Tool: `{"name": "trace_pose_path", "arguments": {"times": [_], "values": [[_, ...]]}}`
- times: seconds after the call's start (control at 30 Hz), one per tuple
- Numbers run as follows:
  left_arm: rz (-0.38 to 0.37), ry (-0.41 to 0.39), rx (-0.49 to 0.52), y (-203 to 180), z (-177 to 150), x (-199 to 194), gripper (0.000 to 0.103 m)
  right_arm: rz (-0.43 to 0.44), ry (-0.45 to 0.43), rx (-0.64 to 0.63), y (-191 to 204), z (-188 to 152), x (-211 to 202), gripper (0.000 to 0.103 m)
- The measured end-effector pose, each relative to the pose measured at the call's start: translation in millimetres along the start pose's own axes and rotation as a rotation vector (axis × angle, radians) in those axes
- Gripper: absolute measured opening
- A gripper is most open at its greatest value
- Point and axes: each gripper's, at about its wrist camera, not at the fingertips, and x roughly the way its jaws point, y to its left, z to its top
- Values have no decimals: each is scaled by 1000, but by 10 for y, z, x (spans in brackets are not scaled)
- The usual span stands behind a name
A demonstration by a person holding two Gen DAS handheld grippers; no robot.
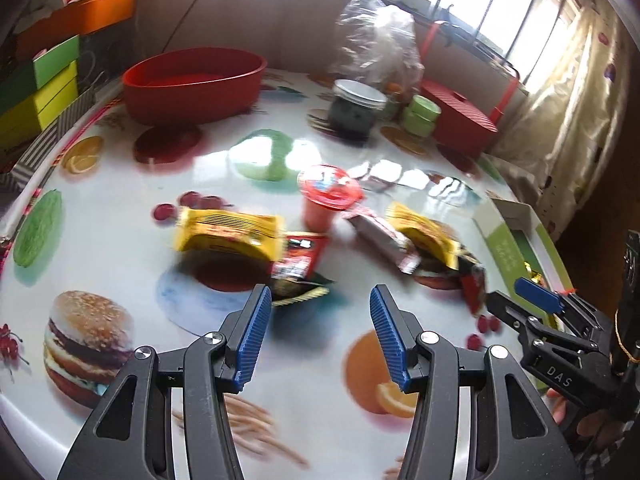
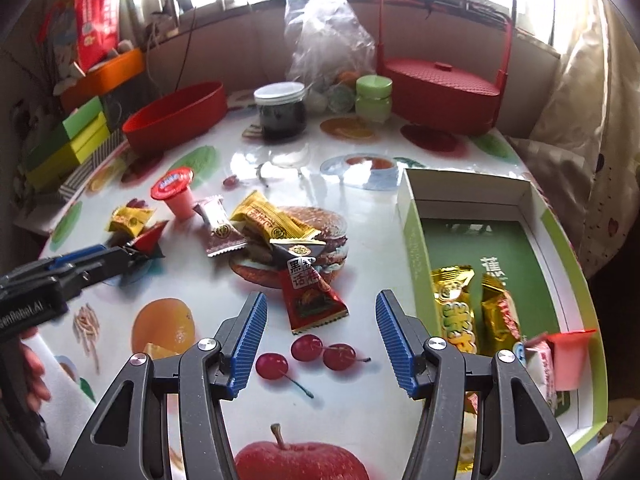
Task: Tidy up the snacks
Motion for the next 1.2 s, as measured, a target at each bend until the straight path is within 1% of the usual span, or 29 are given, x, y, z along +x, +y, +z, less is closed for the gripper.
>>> {"name": "trace_pose_path", "arguments": {"times": [0.17, 0.33, 0.43, 0.63, 0.73, 0.8, 0.83, 0.97, 1.0, 1.1, 1.2], "values": [[5, 4, -21, 193, 55, 55, 53, -2, 24, -2, 20, 41, 129, 57], [26, 5, -39, 356, 118, 134, 53, -14, 46, -21, 48, 63, 243, 57], [47, 9, -47, 421, 165, 182, 53, -23, 57, -23, 48, 69, 304, 57], [61, -3, -69, 559, 275, 224, 53, -41, 66, -26, 40, 85, 375, 57], [48, -5, -79, 574, 314, 232, 53, -58, 57, -27, 38, 92, 372, 49], [32, -1, -65, 536, 313, 234, 53, -63, 49, -29, 41, 99, 361, 37], [24, 5, -57, 508, 308, 241, 53, -51, 50, -27, 42, 101, 361, 33], [-7, 22, -37, 395, 275, 252, 53, -46, 45, -28, 66, 95, 358, 30], [-7, 31, -30, 360, 264, 261, 53, -44, 42, -25, 70, 92, 351, 27], [-3, 44, 5, 253, 226, 291, 53, -42, 35, -16, 65, 86, 331, 24], [-8, 55, 12, 207, 204, 326, 53, -41, 27, -8, 55, 77, 306, 24]]}}
